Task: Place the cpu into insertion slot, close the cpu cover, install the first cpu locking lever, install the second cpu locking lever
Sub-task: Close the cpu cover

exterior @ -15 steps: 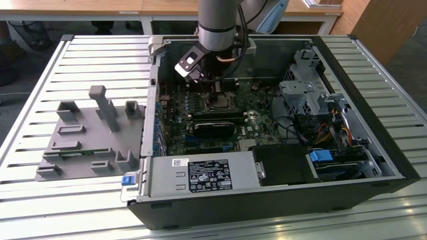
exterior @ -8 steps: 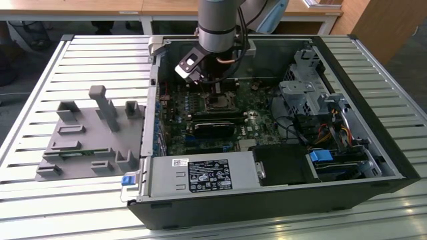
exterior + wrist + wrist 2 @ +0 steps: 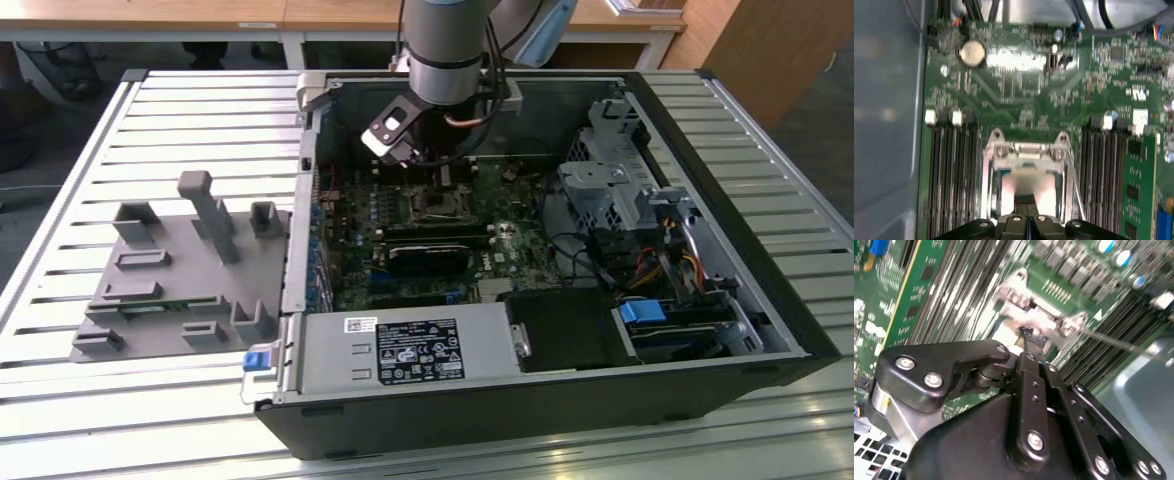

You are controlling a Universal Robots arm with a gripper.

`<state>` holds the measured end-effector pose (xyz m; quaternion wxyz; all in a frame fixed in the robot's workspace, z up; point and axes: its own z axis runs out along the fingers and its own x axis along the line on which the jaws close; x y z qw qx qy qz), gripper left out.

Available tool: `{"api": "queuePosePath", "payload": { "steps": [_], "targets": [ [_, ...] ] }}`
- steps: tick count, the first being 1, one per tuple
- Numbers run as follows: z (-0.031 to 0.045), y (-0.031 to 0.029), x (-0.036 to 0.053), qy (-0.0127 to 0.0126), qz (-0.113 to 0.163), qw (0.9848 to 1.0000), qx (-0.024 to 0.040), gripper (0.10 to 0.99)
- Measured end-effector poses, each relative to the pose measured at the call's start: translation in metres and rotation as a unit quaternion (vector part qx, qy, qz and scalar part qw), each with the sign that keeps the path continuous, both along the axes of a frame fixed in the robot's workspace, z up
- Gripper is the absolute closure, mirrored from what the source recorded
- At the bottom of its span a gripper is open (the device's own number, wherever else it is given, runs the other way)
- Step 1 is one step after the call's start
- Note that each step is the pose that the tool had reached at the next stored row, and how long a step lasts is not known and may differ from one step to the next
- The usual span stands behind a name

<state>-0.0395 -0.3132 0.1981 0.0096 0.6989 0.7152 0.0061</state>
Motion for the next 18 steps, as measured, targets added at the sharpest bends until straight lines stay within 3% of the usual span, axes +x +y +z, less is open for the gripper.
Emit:
{"api": "queuePosePath", "payload": {
  "steps": [4, 7, 11, 14, 18],
  "targets": [
    [0.0020, 0.0004, 0.0046, -0.0010, 0.000, 1.0000, 0.0048, 0.980],
    [0.0072, 0.0001, 0.0037, -0.0009, 0.001, 1.0000, 0.0038, 0.980],
    [0.0073, 0.0000, -0.0029, -0.0042, 0.004, 1.0000, 0.0037, 0.980],
    [0.0069, -0.0001, -0.0106, -0.0048, 0.004, 1.0000, 0.0037, 0.980],
    [0.0049, -0.0004, -0.0133, -0.0048, 0.004, 1.0000, 0.0034, 0.980]
  ]
}}
